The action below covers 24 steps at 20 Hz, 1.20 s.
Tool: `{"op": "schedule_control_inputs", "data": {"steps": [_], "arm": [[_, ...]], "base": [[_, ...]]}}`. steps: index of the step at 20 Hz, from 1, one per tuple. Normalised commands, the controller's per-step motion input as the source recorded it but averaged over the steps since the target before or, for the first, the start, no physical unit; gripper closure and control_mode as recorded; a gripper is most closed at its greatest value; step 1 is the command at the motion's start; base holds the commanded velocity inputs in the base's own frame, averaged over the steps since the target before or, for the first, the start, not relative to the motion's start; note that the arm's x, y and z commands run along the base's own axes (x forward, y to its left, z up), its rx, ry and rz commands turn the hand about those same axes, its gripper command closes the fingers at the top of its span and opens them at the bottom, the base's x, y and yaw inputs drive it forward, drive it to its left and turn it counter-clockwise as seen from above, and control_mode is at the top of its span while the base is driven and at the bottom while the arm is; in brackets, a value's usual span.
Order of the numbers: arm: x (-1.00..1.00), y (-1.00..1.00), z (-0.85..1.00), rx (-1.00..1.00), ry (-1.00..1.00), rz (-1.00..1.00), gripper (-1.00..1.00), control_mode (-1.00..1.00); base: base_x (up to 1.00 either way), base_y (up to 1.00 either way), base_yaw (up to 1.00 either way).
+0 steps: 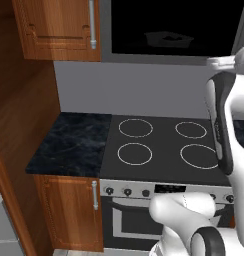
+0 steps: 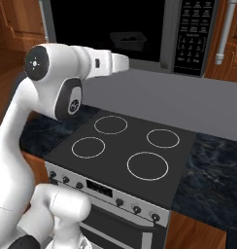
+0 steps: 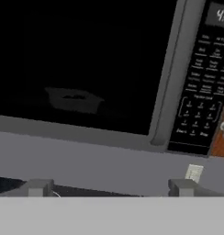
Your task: Place the tupperware containing the chicken drumstick and squash meal in the microwave. Close the microwave door and press the start button to reheat the meal.
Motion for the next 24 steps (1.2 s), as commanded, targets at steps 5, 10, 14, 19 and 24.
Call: {"op": "schedule_control_inputs", "data": {"steps": [5,10,14,19,24], "arm": [[-0.09,-0.02,-0.16,0.6,-0.02,0.0,-1.0,-1.0],[-0.18,-0.32,-0.3,0.58,-0.19,0.0,-1.0,-1.0],[-0.18,-0.57,-0.21,0.37,-0.33,-0.08,-1.0,-1.0],[-0.04,-0.44,-0.05,0.2,-0.27,-0.09,-1.0,-1.0],[0.0,-0.29,0.0,0.1,-0.09,-0.08,1.0,-1.0]], "base": [[0.0,0.0,0.0],[0.0,0.0,0.0],[0.0,0.0,0.0],[0.0,0.0,0.0],[0.0,0.0,0.0]]}}
